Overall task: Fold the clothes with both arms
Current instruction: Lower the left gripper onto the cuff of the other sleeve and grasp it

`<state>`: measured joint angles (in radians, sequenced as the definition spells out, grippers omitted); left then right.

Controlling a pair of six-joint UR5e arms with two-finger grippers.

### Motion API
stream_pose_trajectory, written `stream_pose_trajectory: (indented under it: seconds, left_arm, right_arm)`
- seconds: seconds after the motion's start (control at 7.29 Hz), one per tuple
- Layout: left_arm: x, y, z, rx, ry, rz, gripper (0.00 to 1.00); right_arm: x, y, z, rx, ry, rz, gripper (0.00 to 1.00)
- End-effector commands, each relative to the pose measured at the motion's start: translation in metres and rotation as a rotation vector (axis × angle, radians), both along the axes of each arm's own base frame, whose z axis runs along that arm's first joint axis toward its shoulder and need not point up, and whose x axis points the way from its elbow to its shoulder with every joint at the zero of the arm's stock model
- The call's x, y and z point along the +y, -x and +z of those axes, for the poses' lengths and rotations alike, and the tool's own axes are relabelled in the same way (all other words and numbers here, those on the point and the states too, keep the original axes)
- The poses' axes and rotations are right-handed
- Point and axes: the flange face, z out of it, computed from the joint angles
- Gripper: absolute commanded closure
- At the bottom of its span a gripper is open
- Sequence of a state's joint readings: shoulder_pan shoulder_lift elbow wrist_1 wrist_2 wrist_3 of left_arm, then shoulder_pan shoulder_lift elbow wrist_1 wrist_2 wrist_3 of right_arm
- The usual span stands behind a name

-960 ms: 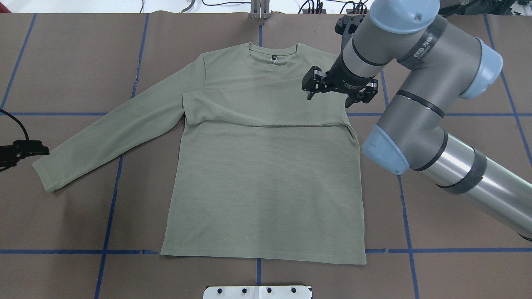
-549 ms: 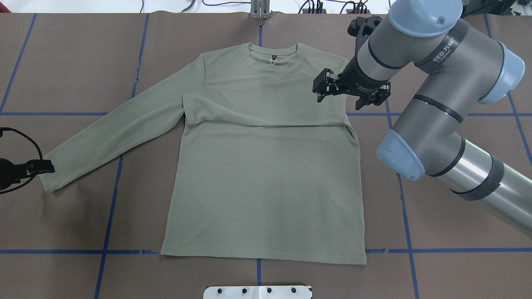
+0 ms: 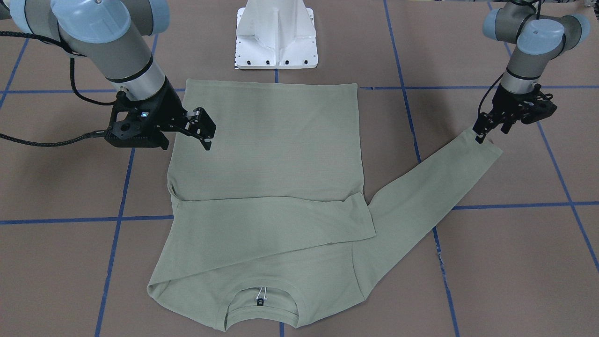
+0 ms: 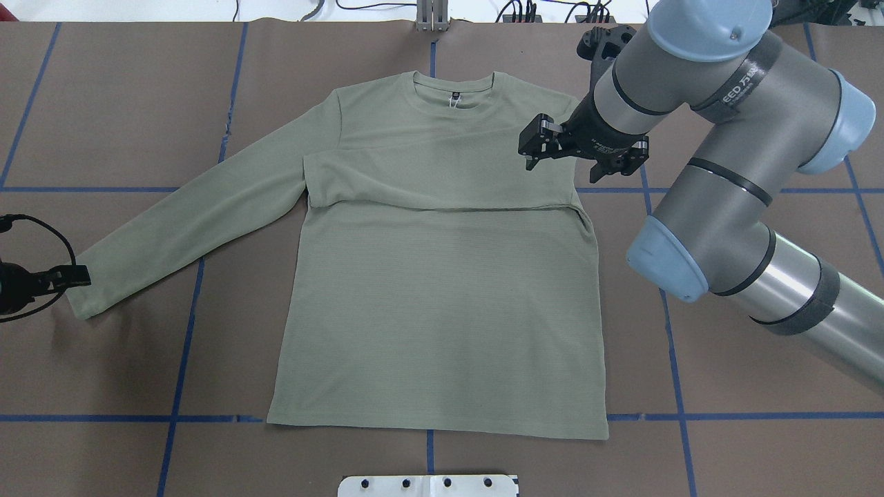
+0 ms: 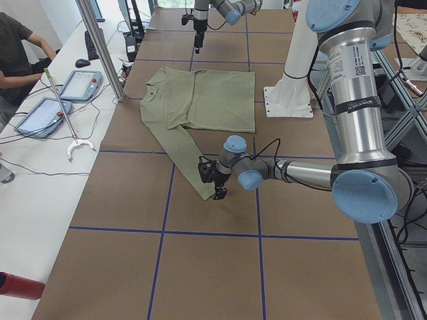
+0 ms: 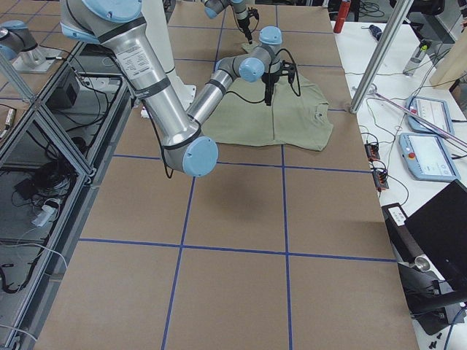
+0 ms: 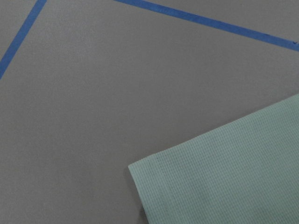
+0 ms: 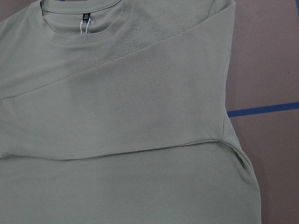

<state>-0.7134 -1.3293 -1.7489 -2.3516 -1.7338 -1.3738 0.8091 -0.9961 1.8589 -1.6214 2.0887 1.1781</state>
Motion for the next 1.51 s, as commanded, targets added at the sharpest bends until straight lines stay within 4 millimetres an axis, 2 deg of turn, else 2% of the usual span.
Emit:
stream_pose_trajectory:
  seconds: [0.0, 0.14, 1.1, 1.23, 1.37]
  left_arm:
    - [-0.001, 0.0, 0.002, -0.003, 0.001, -0.004, 0.06]
    - [-0.001, -0.001, 0.001, -0.001, 0.001, -0.005, 0.1]
    - [-0.001, -0.013, 0.001, 0.006, 0.005, 0.015, 0.1]
    - [0.0, -0.014, 0.001, 0.006, 0.005, 0.016, 0.13]
    - [0.0, -0.013, 0.002, 0.005, 0.005, 0.014, 0.24]
  right_arm:
    - [0.0, 0.0, -0.001, -0.002, -0.001, -0.001, 0.0]
    - [0.0, 0.0, -0.001, -0.001, -0.002, -0.002, 0.0]
    - [0.002, 0.0, -0.005, -0.008, -0.008, -0.005, 0.0]
    - [0.002, -0.001, -0.005, -0.008, -0.008, -0.005, 0.0]
    - [0.002, -0.003, -0.006, -0.01, -0.01, -0.002, 0.0]
